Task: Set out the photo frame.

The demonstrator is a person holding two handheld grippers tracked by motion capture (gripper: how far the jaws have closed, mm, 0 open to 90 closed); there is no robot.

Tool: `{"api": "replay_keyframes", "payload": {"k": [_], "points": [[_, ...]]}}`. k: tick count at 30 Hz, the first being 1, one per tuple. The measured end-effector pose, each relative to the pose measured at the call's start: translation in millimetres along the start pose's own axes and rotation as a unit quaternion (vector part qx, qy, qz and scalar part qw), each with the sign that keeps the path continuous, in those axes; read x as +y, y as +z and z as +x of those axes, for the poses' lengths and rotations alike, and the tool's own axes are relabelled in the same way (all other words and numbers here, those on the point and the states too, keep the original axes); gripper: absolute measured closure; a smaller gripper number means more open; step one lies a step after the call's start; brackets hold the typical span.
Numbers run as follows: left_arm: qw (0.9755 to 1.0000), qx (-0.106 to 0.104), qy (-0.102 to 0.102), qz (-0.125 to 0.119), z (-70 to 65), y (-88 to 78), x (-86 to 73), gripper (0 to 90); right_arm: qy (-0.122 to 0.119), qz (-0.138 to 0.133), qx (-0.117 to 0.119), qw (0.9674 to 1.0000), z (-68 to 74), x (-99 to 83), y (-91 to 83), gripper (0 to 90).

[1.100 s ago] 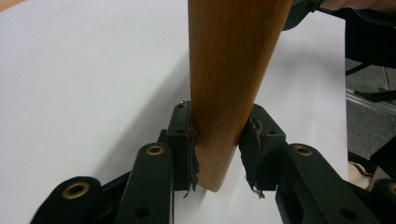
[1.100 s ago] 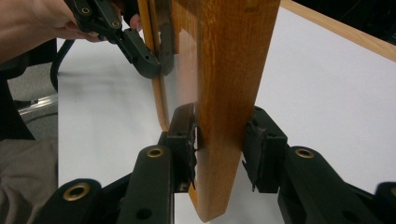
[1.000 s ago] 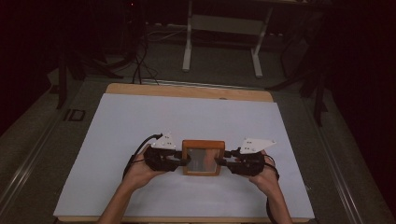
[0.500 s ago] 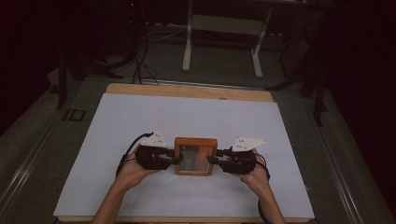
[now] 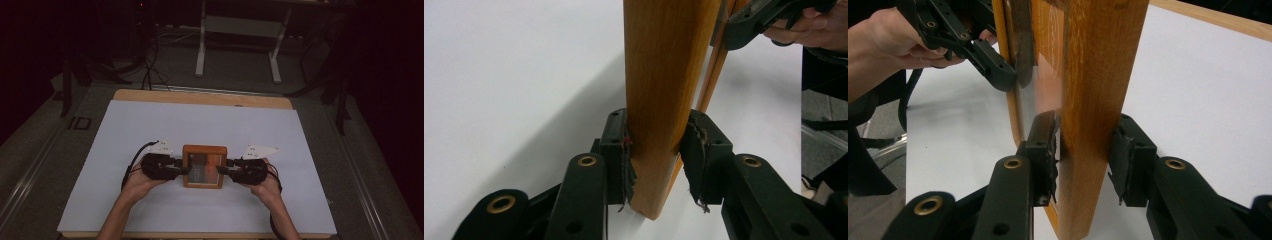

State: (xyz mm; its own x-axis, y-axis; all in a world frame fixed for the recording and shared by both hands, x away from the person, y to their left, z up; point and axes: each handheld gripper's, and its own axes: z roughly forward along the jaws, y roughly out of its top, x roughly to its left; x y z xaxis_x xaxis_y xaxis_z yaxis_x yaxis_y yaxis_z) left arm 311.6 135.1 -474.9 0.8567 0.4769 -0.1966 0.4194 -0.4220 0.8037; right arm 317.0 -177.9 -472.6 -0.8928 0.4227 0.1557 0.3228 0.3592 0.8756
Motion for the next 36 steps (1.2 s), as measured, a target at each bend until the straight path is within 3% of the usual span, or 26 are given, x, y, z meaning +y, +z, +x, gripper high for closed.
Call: {"api": "replay_keyframes", "payload": {"k": [10,13,19,25,36], "points": [[0.9998,0.001,-0.018,0.0,6.4,7.8,-4.2,64.9,0.011,0.008,-0.005,0.9999,-4.2,-6.0,6.0,65.7],[0.9998,0.002,-0.021,-0.002,7.1,8.6,-4.3,64.7,0.004,0.013,-0.013,0.9998,-4.1,-6.0,6.1,65.5],[0.9995,0.022,-0.021,-0.002,5.6,11.2,-3.3,63.9,0.01,0.009,-0.014,0.9998,-8.1,-6.9,8.2,65.1],[0.9987,0.037,-0.035,-0.008,7.8,14.3,-3.8,63.3,0.022,0.01,-0.021,0.9995,-13.5,-8.7,10.4,65.0],[0.9978,0.046,-0.046,-0.007,8.2,15.2,-3.8,63.6,0.037,0.01,-0.01,0.9992,-21.3,-8.3,12.7,64.9]]}}
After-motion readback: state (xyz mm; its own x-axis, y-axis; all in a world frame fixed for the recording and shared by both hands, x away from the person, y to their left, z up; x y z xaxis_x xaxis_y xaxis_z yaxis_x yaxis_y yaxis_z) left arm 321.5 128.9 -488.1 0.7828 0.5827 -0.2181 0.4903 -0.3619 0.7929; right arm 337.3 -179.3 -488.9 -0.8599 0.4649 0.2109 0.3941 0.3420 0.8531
